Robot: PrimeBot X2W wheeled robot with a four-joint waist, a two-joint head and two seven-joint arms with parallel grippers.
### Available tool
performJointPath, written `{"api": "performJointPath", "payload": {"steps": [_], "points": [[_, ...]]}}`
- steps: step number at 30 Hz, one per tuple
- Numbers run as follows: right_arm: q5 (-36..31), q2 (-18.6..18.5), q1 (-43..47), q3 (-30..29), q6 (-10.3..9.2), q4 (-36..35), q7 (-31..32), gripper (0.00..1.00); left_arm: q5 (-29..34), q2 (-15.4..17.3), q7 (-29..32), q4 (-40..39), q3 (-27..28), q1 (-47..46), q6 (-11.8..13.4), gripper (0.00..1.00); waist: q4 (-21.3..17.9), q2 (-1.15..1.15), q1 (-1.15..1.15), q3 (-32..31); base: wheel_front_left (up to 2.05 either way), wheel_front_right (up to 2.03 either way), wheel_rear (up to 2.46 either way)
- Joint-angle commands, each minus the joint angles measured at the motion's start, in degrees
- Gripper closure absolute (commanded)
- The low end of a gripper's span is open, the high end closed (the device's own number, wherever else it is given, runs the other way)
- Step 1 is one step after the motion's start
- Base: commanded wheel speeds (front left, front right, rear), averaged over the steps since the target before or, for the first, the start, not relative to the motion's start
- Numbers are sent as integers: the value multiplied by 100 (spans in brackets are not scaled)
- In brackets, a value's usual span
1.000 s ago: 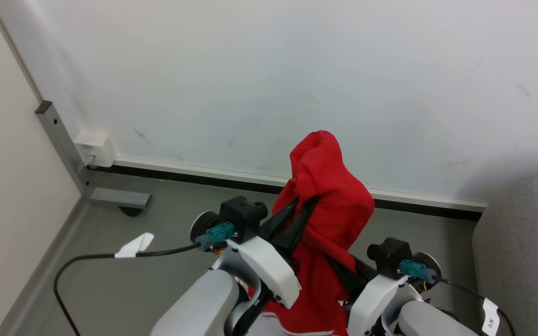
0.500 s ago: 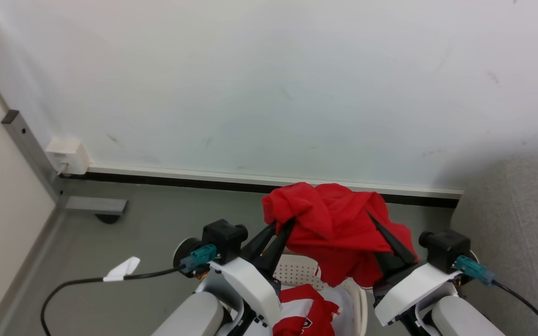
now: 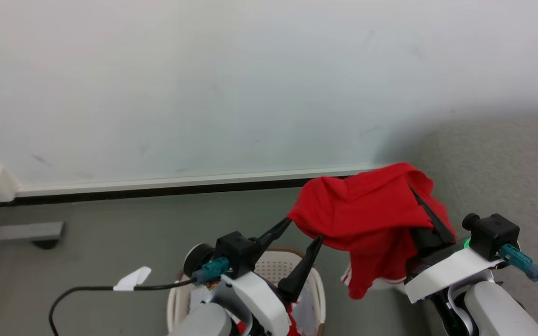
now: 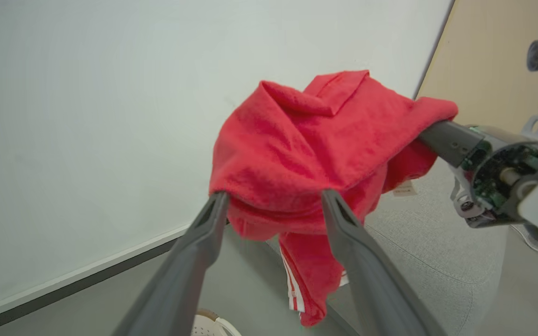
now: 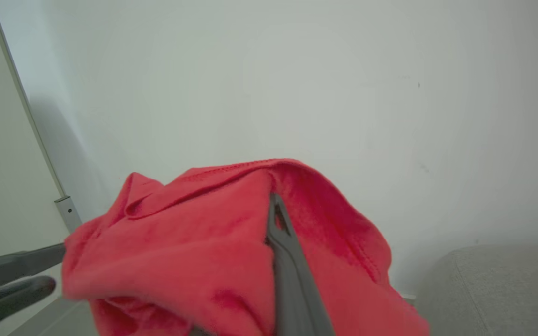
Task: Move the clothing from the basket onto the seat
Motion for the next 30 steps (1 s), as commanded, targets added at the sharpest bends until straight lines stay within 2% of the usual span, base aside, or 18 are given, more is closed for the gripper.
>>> {"api": "performJointPath", "payload": {"steps": [1,13,17,24,30], "points": [[-11,-27,37,-1,-12,-62,1,100,77,65,2,-14,0,55,-3,0,-271,-1,0,76,0,0,0],[-146,-314,54,-620,-12,-753,1,100,201,232,-25,-176,-101,-68,47,0,-1365,-1,0,372,0,0,0],[-224,-307,163,-861,-12,-1008,1,100,232,267,18,-205,-131,-110,65,0,-1672,-1,0,478,0,0,0],[-290,-220,394,-1179,-12,-1350,2,100,310,404,-109,-234,-224,-184,-9,0,-2110,-1,0,627,0,0,0],[-300,-228,485,-1262,-12,-1476,1,100,342,440,-224,-132,-280,-214,-52,0,-2326,-1,0,683,0,0,0]]}}
